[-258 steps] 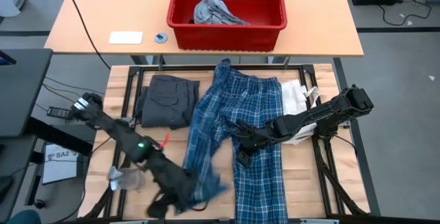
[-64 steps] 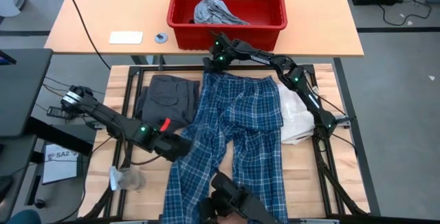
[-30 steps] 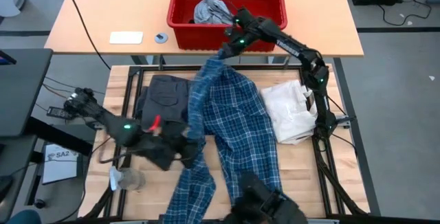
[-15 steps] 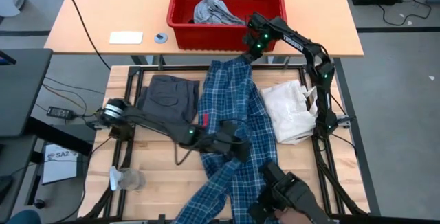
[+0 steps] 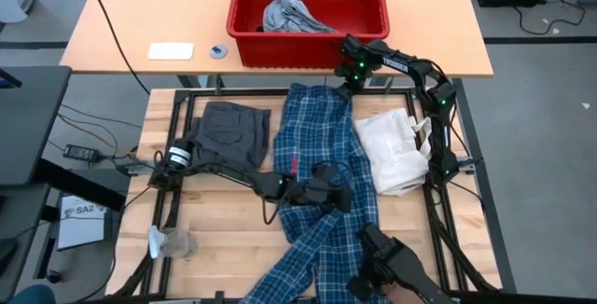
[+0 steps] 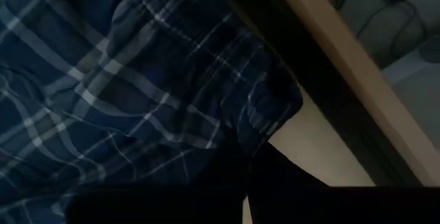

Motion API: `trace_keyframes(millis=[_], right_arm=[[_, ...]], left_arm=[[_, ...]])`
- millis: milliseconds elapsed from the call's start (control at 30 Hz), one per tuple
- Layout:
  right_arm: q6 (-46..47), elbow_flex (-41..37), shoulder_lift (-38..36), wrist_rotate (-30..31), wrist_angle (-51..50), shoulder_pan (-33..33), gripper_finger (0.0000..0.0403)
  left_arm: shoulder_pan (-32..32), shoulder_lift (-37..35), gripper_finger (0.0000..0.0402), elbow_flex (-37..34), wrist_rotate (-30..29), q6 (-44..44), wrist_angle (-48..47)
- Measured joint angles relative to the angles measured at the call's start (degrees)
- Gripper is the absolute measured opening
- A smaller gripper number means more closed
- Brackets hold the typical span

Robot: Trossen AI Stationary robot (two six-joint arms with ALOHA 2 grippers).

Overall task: Fold Laundry from Bin
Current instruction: Fold the plaid pants

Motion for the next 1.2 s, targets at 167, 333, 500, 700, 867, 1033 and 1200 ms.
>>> trace_keyframes(millis=[167,333,500,700,867,1033,1200], right_arm=[[0.7,0.3,-2.3,-0.3,0.1,0.1,0.0061],[3.0,0.5,-7.4,7.7,0.4,0.2,0.0146],[6.6,0.5,-14.9,13.7,0.0,0.2,0.0182],[12.8,0.6,-23.6,8.8,-2.7,1.4,0.0182],[17.8,0.6,-29.8,-5.6,-10.1,6.4,0.0182],[23.6,-2.0,-36.2,-0.4,-11.1,17.0,0.0182],[35.4,-12.1,-43.9,0.4,-5.6,28.0,0.0183]], left_arm=[[1.1,0.0,0.0062,0.0,0.0,1.3,-0.3],[1.4,-0.7,0.0147,0.0,3.2,3.3,2.9],[1.4,-3.9,0.0225,0.0,5.5,9.0,1.1],[2.7,-10.4,0.0255,0.1,5.8,14.7,-9.6],[6.7,-15.3,0.0255,0.1,5.8,16.8,-28.4],[12.1,-15.3,0.0256,-0.1,14.9,22.3,-42.4],[17.0,-14.7,0.0256,-0.1,16.6,31.4,-47.0]])
